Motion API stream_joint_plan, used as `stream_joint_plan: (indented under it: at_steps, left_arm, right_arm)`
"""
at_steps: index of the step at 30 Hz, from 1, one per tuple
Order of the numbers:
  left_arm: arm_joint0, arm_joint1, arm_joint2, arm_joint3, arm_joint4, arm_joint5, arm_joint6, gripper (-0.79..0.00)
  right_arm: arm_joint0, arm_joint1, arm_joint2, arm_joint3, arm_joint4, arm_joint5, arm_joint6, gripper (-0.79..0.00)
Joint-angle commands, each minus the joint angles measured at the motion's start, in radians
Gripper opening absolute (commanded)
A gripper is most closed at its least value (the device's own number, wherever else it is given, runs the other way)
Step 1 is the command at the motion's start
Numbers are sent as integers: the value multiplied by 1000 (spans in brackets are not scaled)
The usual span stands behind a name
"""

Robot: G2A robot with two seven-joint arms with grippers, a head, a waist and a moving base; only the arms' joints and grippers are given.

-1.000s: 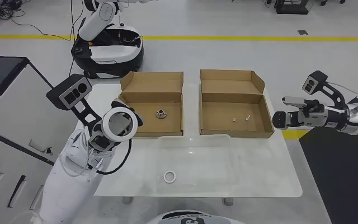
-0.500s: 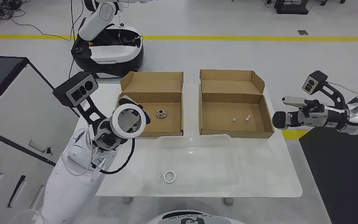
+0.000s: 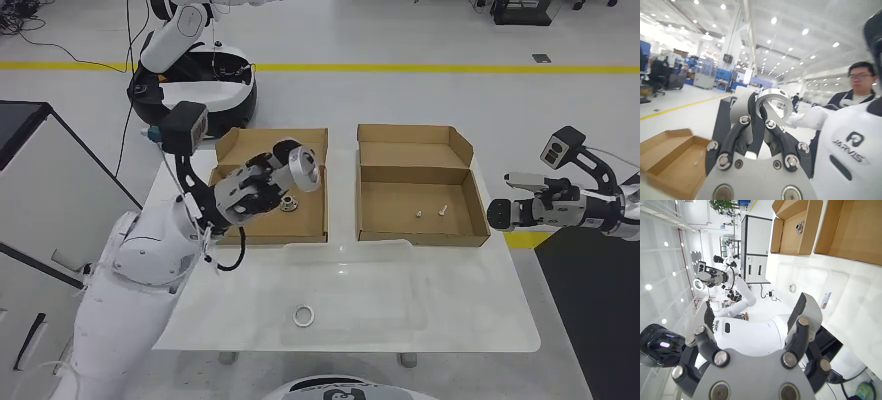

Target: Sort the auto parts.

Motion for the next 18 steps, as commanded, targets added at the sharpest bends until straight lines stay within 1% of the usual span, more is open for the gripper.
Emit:
stream_joint_plan:
  at_steps: [1,3,6,7,9,11,13,14,16,18]
  left_arm:
    - [2,4,-17,2,45,44,-40,-785]
    - [7,7,-33,8,65,95,-59,-785]
    - [-6,10,-44,15,115,165,-92,-785]
    - [-15,10,-43,19,119,189,-91,-785]
    - [-48,10,-34,35,157,227,-128,-785]
    - [-100,9,-13,67,176,288,-167,-785]
    - [-148,8,9,92,211,331,-217,-785]
    - [-185,7,31,119,222,363,-252,-785]
    - [-235,4,59,155,251,415,-300,-785]
    - [-287,-1,94,203,271,463,-327,-785]
  right_arm:
    - [0,0,0,0,0,0,0,0]
    - [0,0,0,0,0,0,0,0]
    - [0,0,0,0,0,0,0,0]
    - [0,0,0,0,0,0,0,0]
    - [0,0,0,0,0,0,0,0]
    - [0,0,0,0,0,0,0,0]
    - [0,0,0,0,0,0,0,0]
    - [0,0,0,0,0,0,0,0]
    - [0,0,0,0,0,0,0,0]
    - [0,0,0,0,0,0,0,0]
